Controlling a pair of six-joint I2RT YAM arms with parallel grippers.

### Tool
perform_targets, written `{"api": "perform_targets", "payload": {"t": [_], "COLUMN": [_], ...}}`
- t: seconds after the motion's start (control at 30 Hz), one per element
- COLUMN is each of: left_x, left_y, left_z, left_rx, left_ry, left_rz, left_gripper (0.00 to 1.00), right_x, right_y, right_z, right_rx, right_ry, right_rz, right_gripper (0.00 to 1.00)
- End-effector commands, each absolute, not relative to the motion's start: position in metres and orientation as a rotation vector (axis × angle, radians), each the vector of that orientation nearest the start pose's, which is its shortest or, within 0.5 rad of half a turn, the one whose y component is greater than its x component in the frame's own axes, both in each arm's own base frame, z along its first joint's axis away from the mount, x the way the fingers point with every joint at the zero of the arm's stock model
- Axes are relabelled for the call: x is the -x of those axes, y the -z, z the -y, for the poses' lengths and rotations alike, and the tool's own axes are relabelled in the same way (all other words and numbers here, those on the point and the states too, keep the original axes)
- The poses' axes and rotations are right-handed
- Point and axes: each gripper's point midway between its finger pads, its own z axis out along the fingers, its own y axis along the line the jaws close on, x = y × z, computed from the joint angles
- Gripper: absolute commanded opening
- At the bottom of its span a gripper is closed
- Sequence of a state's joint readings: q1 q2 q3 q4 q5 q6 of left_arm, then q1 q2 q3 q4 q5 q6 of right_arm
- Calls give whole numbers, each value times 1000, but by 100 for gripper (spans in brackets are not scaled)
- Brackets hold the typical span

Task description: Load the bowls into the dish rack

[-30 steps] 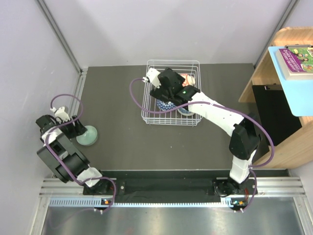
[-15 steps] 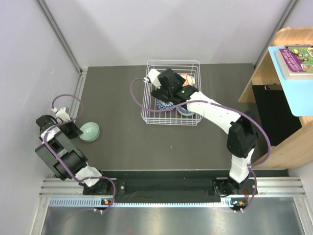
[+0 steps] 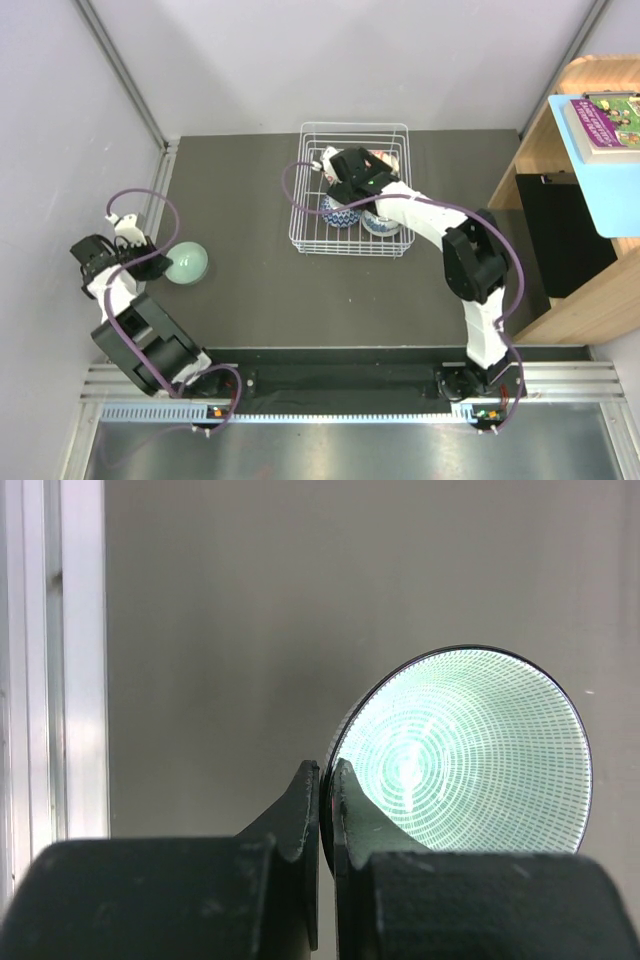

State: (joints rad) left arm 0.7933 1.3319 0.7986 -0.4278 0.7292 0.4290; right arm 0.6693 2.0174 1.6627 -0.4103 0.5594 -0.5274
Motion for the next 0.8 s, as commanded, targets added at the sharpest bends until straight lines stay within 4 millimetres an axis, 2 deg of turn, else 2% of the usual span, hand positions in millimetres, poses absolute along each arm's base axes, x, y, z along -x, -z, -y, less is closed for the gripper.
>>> {"api": "perform_targets", "payload": {"t": [0.0,0.03,0.07,0.17,0.27,0.43,0.63,0.7,0.77], "left_x": [-281,-281,-281,-281,-282,-281,-281,-281,-280], "left_y": [-126,-127,-129,-126,-123,-124,-126,-125,-125], "left_z": [-115,-115,-114,-114,-113,-111,-109,-109,-108], "left_rx": [21,18,11,11,13,6,0,2,-2], "left_ry": [341,337,332,332,353,358,361,365,366], "left_rz": [-2117,-2112,-2104,-2105,-2111,-2107,-2097,-2099,-2098], "left_gripper": [0,0,0,0,0,0,0,0,0], "right_x": [-484,-486,-486,-483,-482,-486,-484,-483,-480], "right_y": [-152,-153,-144,-137,-134,-141,-145,-146,-158], "right_z": [-246,-252,-255,-270,-284,-302,-314,-309,-303], "right_rx": [999,996,1014,1043,1058,1043,1047,1051,1049], "right_ry": [578,571,572,557,545,533,530,559,563], "right_rz": [-1983,-1979,-1988,-1981,-1965,-1936,-1915,-1916,-1906], "right_gripper": [100,100,100,100,100,100,100,100,100]}}
